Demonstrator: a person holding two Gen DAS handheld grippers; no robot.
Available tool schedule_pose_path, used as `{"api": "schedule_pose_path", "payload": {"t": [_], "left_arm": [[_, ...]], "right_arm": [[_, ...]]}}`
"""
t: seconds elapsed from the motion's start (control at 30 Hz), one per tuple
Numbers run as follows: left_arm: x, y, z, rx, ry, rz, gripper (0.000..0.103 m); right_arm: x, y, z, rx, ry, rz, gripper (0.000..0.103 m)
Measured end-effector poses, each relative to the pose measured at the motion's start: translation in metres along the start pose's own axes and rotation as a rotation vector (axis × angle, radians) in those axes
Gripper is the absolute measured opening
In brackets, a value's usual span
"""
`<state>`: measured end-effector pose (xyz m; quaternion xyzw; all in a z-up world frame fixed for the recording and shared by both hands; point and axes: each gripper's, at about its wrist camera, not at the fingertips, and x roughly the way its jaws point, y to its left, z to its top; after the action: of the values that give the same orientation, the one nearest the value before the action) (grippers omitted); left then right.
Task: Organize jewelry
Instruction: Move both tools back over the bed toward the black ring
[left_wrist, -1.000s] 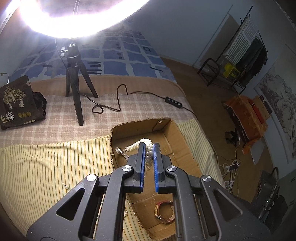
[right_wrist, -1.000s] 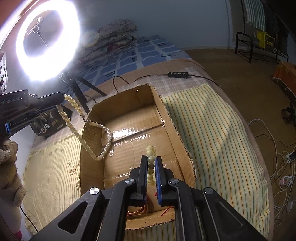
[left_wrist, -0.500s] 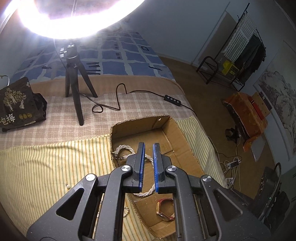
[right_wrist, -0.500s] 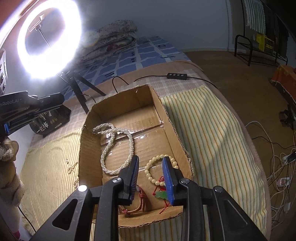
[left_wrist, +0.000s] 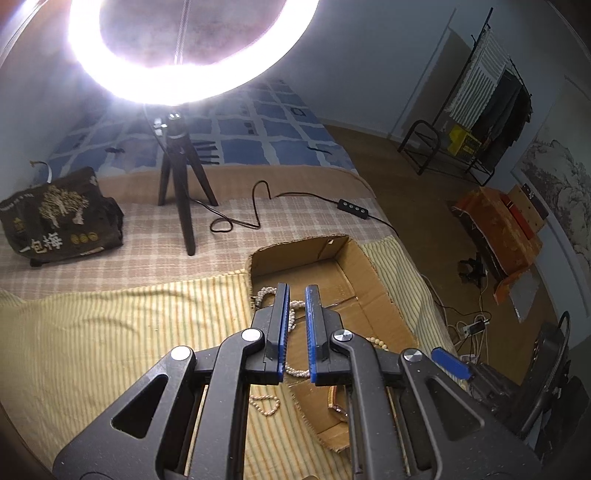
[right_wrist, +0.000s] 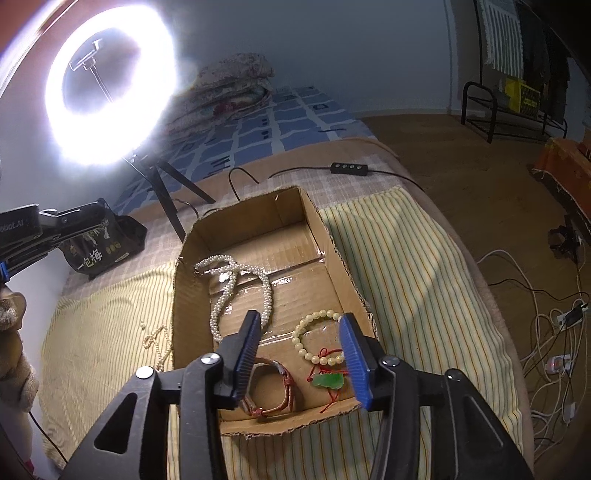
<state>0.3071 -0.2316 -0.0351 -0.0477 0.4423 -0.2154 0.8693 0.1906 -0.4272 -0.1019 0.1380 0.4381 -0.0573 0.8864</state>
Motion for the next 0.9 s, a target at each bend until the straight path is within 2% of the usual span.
{"api": "schedule_pose_path", "payload": {"t": [0.13, 0.27, 0.37, 0.4, 0.47, 0.5, 0.53, 0.77, 0.9], "left_arm": [[-0.019, 0.004, -0.005, 0.013, -0.021, 0.017, 0.006], [-0.041, 0.013, -0.012, 0.020, -0.044, 0.040, 0.006], [-0.054, 0.021, -0.018, 0.022, -0.055, 0.055, 0.006], [-0.059, 0.024, -0.021, 0.025, -0.057, 0.061, 0.009], [-0.068, 0.029, -0.026, 0.029, -0.066, 0.070, 0.026], [-0.074, 0.033, -0.030, 0.032, -0.074, 0.076, 0.040], [-0.079, 0.036, -0.034, 0.036, -0.083, 0.083, 0.044], [-0.107, 0.062, -0.066, 0.053, -0.077, 0.112, 0.044], [-0.121, 0.078, -0.091, 0.054, -0.079, 0.131, 0.044]], "right_arm": [[-0.010, 0.003, -0.001, -0.001, -0.017, -0.002, 0.063], [-0.022, 0.007, -0.003, -0.011, -0.032, -0.011, 0.081], [-0.033, 0.010, -0.005, -0.020, -0.051, -0.009, 0.086], [-0.035, 0.010, -0.005, -0.021, -0.052, -0.008, 0.088], [-0.041, 0.012, -0.007, -0.020, -0.058, -0.011, 0.095], [-0.044, 0.013, -0.008, -0.018, -0.062, -0.012, 0.101], [-0.047, 0.014, -0.009, -0.016, -0.071, -0.011, 0.102], [-0.058, 0.025, -0.019, -0.003, -0.101, -0.015, 0.103], [-0.061, 0.037, -0.026, -0.041, -0.115, -0.009, 0.103]]}}
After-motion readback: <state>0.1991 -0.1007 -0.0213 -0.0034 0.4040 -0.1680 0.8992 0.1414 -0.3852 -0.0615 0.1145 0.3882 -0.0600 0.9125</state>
